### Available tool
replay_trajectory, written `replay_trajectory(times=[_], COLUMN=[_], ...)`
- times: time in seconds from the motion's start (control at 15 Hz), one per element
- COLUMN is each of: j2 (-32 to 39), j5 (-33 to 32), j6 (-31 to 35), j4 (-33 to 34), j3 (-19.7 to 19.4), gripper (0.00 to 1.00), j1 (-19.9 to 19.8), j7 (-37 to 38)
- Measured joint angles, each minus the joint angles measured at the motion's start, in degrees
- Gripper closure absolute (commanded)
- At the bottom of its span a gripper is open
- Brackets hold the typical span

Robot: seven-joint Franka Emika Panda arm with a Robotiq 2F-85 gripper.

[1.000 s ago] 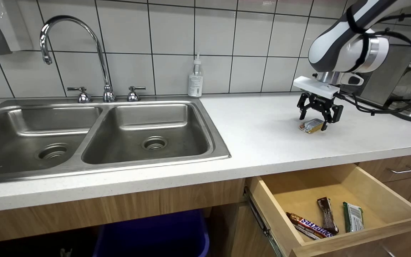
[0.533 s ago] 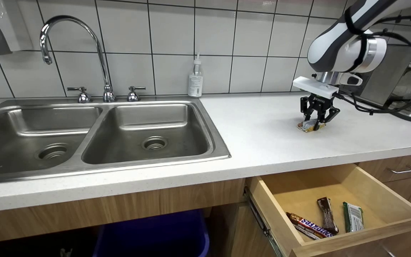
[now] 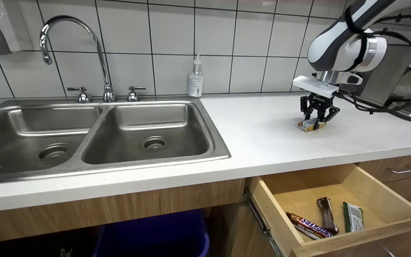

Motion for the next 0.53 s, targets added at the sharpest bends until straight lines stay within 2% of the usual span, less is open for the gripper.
replay_trajectory(times=[0.27, 0.53], j2=[-2.0, -6.0], j5=[0.0, 0.0], j6=[0.1, 0.5], j4=[-2.1, -7.2], j3=[0.0, 0.0], gripper=[0.83, 0.83], j1=[0.0, 0.6], j7=[-0.7, -1.9])
